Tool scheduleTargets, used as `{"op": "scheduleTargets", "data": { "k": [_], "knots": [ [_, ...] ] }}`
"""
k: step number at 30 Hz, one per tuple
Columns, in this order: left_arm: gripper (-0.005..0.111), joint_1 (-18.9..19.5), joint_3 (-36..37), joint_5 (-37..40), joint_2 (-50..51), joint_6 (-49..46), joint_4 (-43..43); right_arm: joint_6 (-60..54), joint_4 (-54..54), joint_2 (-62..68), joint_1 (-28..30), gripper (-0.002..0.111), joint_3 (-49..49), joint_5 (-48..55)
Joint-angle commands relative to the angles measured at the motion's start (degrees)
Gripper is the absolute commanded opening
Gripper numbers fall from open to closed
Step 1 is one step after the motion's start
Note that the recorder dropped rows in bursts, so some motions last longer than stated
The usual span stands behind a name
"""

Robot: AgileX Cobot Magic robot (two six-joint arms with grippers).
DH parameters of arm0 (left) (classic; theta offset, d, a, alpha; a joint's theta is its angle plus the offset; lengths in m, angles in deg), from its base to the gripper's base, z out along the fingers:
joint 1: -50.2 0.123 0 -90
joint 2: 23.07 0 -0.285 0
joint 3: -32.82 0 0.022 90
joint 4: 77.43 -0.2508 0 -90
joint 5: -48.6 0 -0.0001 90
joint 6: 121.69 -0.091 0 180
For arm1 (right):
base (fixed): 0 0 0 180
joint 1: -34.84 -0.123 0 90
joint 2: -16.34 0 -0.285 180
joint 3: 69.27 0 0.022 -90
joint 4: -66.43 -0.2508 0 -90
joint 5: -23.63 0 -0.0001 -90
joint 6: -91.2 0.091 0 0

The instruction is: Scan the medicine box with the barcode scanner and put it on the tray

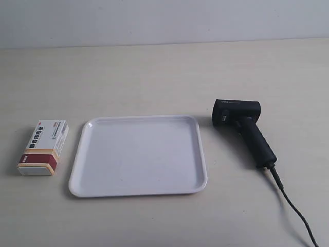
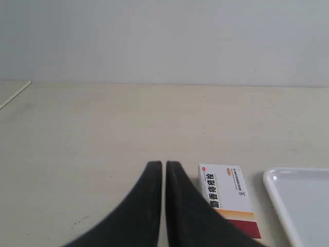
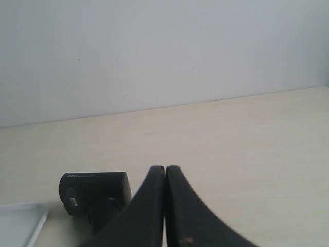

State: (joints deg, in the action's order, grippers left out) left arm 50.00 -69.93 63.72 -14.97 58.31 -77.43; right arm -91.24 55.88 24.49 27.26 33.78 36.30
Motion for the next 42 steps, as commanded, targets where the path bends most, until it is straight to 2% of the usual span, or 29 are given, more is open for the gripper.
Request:
{"op": "scheduleTargets", "data": {
  "k": [1,20,22,26,27,29,31,34,36,39,41,42],
  "knots": [
    [0.005,0.21,-0.03,0.06,-0.31,0.45,0.00,-0.41,-0.02,-0.36,0.41,0.000,-0.27,-0.35],
    [0.005,0.21,-0.03,-0.49,-0.31,0.45,0.00,-0.41,-0.02,-0.36,0.41,0.000,-0.27,-0.35],
    [0.005,0.21,-0.03,-2.72,-0.31,0.45,0.00,-0.41,-0.02,-0.36,0.41,0.000,-0.27,-0.71],
    [0.005,0.21,-0.03,-6.66,-0.31,0.87,6.11,-0.41,-0.15,-0.36,0.41,0.000,-0.27,-3.00],
    [0.005,0.21,-0.03,-11.45,-0.31,3.02,12.04,0.68,-3.05,-0.36,0.41,0.000,-0.27,-4.26],
    [0.005,0.20,-0.03,-17.20,-0.31,3.78,15.99,2.44,-10.12,-0.36,0.41,0.000,-0.27,-7.82],
    [0.000,0.20,-3.91,-17.25,0.07,3.31,15.45,2.44,-12.45,-0.36,0.41,0.000,-0.27,-11.43],
    [0.000,0.20,-9.73,-14.77,10.42,3.05,14.52,2.44,-12.35,-0.36,0.29,0.000,2.28,-11.83],
    [0.000,0.21,-13.16,-9.60,24.31,1.58,13.46,2.00,-12.35,1.35,0.29,0.000,4.94,-11.83],
    [0.000,-0.18,-16.43,-9.58,46.21,-3.85,13.46,0.92,-12.35,8.94,0.29,0.000,7.58,-11.94],
    [0.003,-3.67,-19.90,-9.80,58.82,-8.41,13.46,0.32,-12.35,15.80,0.29,0.000,8.31,-12.67],
    [0.008,-6.71,-21.56,-10.21,63.65,-9.74,13.46,0.32,-12.35,18.60,0.29,0.000,8.31,-13.84]
  ]
}}
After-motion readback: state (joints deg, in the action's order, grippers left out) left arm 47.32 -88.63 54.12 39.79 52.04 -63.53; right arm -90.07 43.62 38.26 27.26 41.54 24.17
